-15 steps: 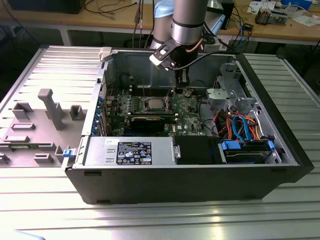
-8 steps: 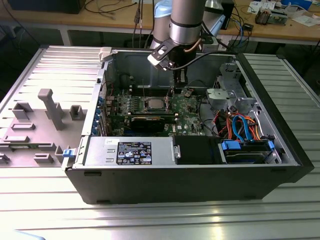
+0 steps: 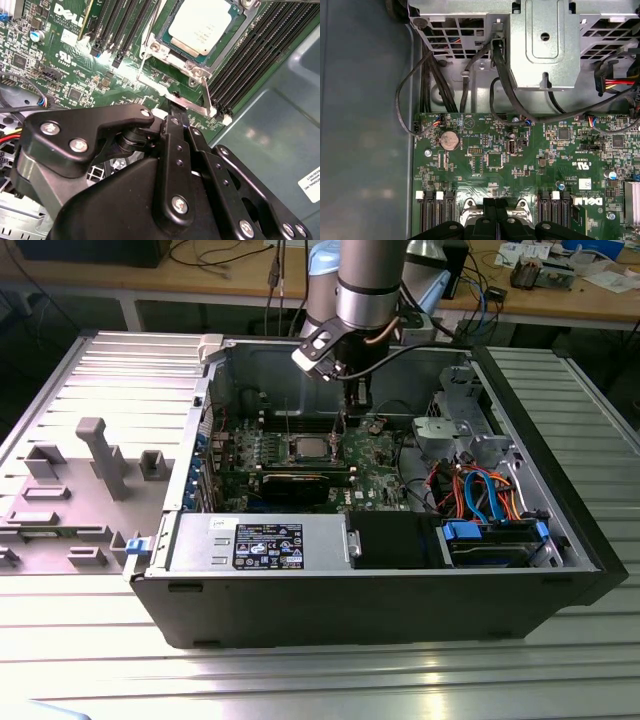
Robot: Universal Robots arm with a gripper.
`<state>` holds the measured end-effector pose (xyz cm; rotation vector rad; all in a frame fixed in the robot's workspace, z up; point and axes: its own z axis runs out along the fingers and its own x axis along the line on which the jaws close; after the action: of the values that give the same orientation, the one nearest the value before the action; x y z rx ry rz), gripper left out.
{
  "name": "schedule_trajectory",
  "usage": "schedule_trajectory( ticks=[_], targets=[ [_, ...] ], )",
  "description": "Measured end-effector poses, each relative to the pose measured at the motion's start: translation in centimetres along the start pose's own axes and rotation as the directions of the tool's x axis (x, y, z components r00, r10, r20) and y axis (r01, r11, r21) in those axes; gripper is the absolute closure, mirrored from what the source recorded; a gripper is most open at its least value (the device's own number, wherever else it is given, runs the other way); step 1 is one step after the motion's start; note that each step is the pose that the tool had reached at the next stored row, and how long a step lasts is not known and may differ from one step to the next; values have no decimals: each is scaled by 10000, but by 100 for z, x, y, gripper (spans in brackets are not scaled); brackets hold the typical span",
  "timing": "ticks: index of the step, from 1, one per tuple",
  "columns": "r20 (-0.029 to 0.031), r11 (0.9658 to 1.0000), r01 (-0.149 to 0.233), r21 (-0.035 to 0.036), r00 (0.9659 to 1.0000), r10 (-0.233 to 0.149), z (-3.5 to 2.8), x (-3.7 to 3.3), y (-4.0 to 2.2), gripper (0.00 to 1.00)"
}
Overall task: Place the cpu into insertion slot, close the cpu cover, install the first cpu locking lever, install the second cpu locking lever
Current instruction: 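Close the cpu cover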
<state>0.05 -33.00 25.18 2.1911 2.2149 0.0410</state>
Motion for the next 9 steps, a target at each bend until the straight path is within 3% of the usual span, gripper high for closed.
schedule_trajectory(
  ticks=[9],
  targets=[
    [0, 10000, -1, 1, 10000, 1, -2, 1, -45, 89]
  ],
)
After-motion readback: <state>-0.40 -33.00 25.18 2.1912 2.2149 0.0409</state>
